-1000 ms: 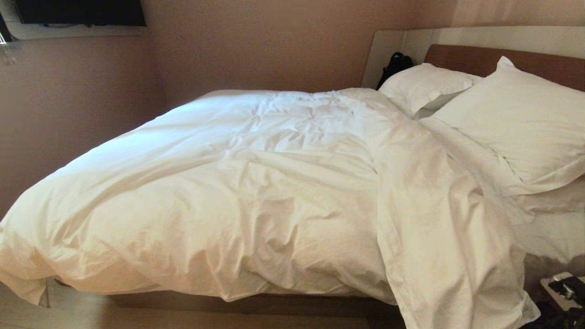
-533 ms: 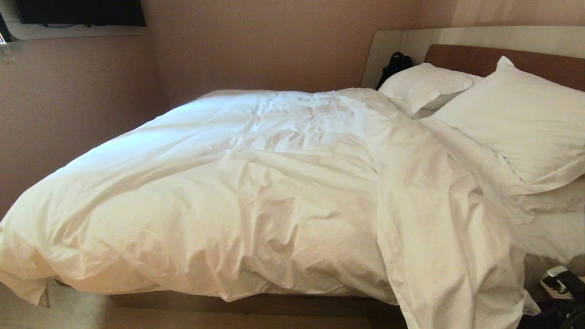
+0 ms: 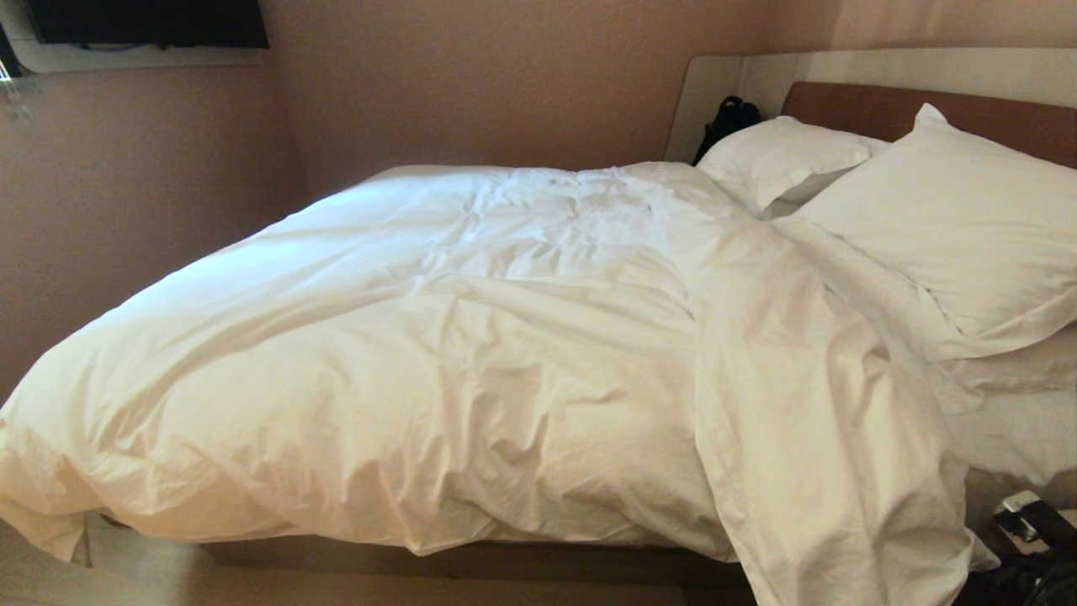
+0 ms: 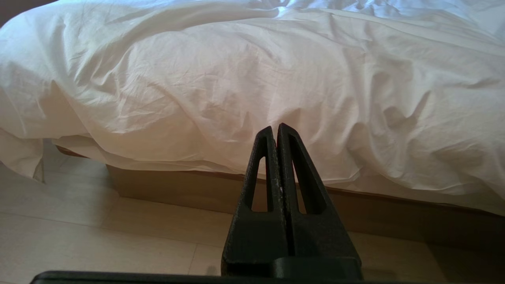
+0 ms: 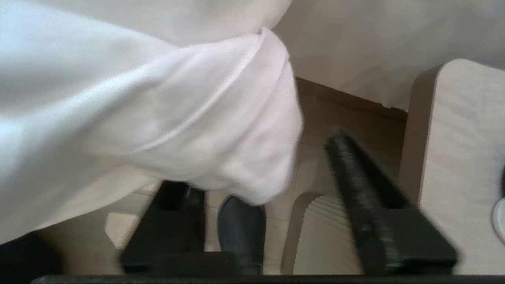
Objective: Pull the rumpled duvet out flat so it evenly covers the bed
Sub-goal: Flatten the corners of the folded blanket
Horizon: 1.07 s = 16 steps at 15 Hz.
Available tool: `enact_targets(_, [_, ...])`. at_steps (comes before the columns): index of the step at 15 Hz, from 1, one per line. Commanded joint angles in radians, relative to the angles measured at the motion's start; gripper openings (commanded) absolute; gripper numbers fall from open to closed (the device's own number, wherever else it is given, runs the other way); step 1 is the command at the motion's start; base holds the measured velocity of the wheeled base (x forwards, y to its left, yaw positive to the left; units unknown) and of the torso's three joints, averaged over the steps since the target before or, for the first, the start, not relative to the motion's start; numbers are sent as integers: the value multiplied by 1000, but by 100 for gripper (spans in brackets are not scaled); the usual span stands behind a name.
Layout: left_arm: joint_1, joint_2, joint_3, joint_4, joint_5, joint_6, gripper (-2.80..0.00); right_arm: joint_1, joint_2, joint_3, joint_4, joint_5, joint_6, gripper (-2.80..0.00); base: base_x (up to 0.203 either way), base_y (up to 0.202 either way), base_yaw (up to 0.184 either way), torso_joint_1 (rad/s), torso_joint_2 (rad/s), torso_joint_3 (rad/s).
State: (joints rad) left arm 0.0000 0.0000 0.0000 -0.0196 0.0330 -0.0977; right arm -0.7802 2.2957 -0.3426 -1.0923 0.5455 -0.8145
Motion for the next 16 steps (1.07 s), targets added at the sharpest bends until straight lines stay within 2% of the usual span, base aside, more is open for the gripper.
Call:
enact_targets(1, [0, 0, 0, 0, 1, -2, -280, 6, 8, 11, -17, 5, -5, -280, 0, 0, 0, 0, 0, 0])
enact_targets(6, [0, 0, 0, 0, 1, -1, -280, 10, 2, 17, -18, 30, 8, -280, 0, 0, 0, 0, 0, 0])
enact_targets(13, [0, 0, 0, 0, 1, -1, -280, 7, -7, 10, -20, 19, 14, -280, 0, 0, 0, 0, 0, 0])
enact_targets(14, [0, 0, 0, 0, 1, -1, -280, 2, -1, 9, -22, 32, 12, -280, 0, 0, 0, 0, 0, 0])
enact_targets(16, [0, 0, 0, 0, 1, -1, -280, -4, 32, 8, -71, 119, 8, -280, 0, 0, 0, 0, 0, 0])
